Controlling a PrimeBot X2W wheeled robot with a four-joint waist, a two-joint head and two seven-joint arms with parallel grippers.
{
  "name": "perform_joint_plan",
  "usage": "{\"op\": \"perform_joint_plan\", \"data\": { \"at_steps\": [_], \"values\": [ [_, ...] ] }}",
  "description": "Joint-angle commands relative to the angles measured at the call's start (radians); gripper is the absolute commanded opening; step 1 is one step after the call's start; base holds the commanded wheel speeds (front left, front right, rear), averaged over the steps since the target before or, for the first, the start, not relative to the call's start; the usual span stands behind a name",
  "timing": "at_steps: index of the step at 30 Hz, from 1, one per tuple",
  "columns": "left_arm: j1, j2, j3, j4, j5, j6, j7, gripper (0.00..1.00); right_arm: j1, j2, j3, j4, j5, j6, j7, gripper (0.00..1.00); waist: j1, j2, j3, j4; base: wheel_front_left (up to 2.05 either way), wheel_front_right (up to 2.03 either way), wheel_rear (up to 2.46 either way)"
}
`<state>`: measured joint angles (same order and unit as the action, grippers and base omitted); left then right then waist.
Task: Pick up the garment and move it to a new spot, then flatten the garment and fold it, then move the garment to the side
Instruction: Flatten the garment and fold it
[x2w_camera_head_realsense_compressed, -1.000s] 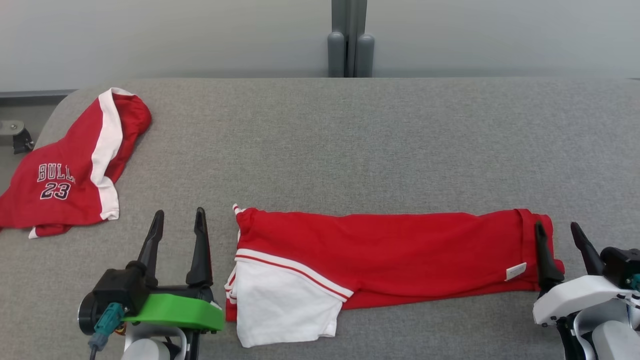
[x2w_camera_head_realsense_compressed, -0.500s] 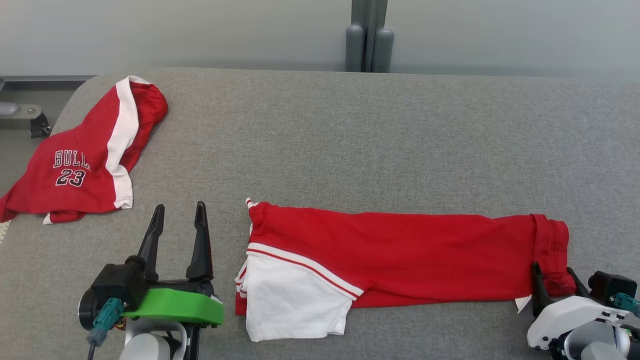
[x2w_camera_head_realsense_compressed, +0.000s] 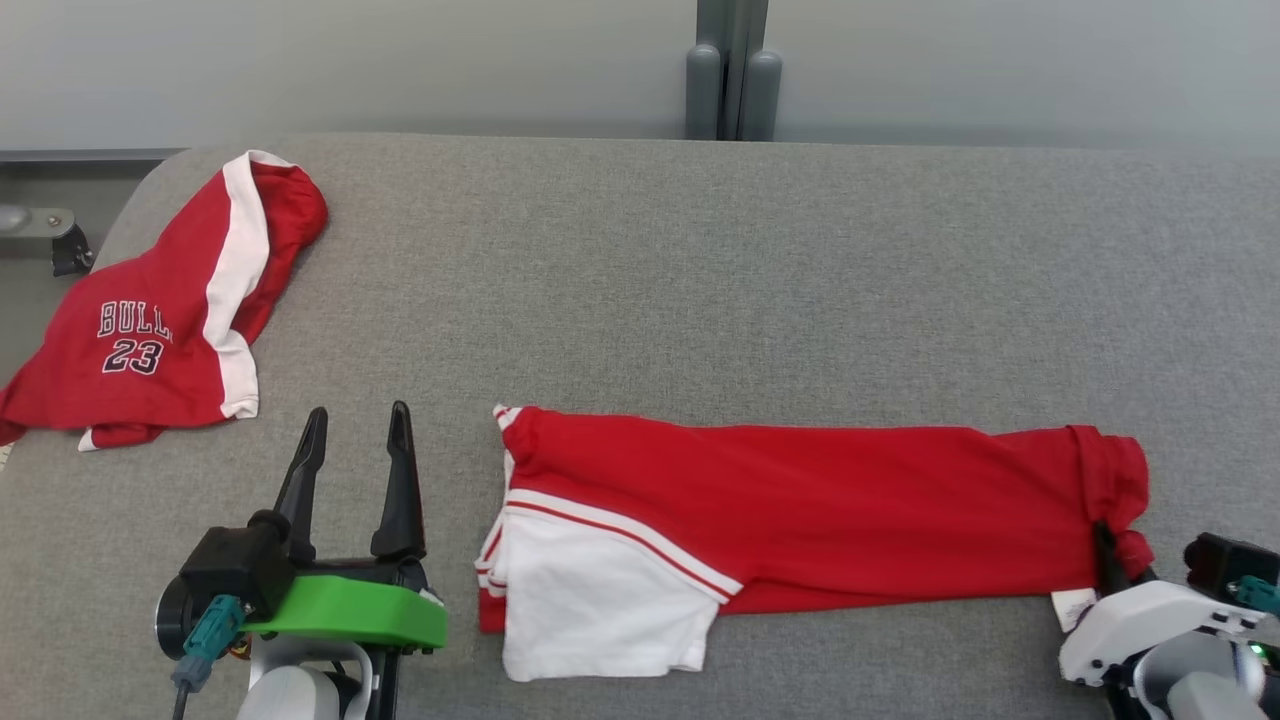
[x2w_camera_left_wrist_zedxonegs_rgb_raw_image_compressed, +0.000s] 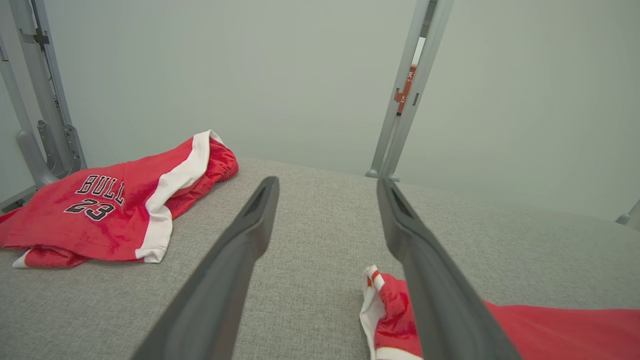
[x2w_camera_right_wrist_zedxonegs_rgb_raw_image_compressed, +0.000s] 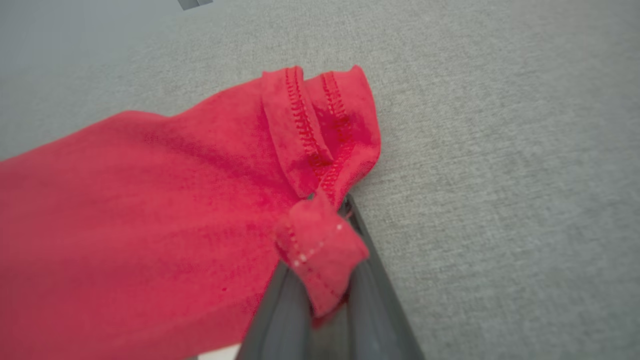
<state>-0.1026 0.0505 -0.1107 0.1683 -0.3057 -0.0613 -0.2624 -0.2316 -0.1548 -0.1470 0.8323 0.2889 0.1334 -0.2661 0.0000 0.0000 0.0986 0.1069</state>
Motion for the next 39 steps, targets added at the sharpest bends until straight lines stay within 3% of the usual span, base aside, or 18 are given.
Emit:
{"op": "perform_joint_plan", "data": {
  "at_steps": [1, 9, 15, 21, 30, 34, 39],
  "values": [
    [-0.012, 0.001, 0.001, 0.001, 0.0, 0.004, -0.003, 1.0, 0.004, -0.035, -0.029, 0.005, -0.002, -0.005, 0.003, 0.0, 0.0, 0.0, -0.001, -0.001, 0.0, 0.0, 0.0],
    [-0.006, 0.001, -0.004, 0.0, -0.006, -0.001, -0.003, 1.0, -0.027, -0.136, -0.23, 0.027, -0.091, -0.004, 0.002, 0.0, 0.0, 0.0, -0.013, -0.007, 0.0, 0.0, 0.0],
    [-0.006, 0.001, -0.014, -0.005, -0.017, 0.006, -0.003, 1.0, -0.062, -0.121, -0.278, -0.039, -0.155, -0.004, 0.002, 0.0, 0.0, 0.0, -0.032, -0.011, 0.0, 0.0, 0.0],
    [0.012, 0.001, -0.028, 0.0, -0.027, 0.011, -0.003, 1.0, -0.073, -0.039, -0.131, -0.17, -0.133, -0.004, 0.002, 0.0, 0.0, 0.0, -0.062, -0.013, 0.0, 0.0, 0.0],
    [0.032, 0.001, -0.042, -0.004, -0.038, 0.015, -0.003, 1.0, 0.004, 0.075, 0.223, -0.435, -0.021, -0.004, 0.088, 0.0, 0.0, 0.0, -0.087, 0.029, 0.0, 0.0, 0.0],
    [0.035, 0.001, -0.05, -0.001, -0.031, 0.011, -0.003, 1.0, 0.028, 0.094, 0.349, -0.465, 0.009, -0.004, 0.113, 0.0, 0.0, 0.0, -0.088, 0.061, 0.0, 0.0, 0.0],
    [0.034, 0.001, -0.059, 0.003, -0.029, 0.014, -0.003, 1.0, 0.041, 0.102, 0.458, -0.411, 0.027, -0.004, 0.108, 0.0, 0.0, 0.0, -0.088, 0.105, 0.0, 0.0, 0.0]
  ]
}}
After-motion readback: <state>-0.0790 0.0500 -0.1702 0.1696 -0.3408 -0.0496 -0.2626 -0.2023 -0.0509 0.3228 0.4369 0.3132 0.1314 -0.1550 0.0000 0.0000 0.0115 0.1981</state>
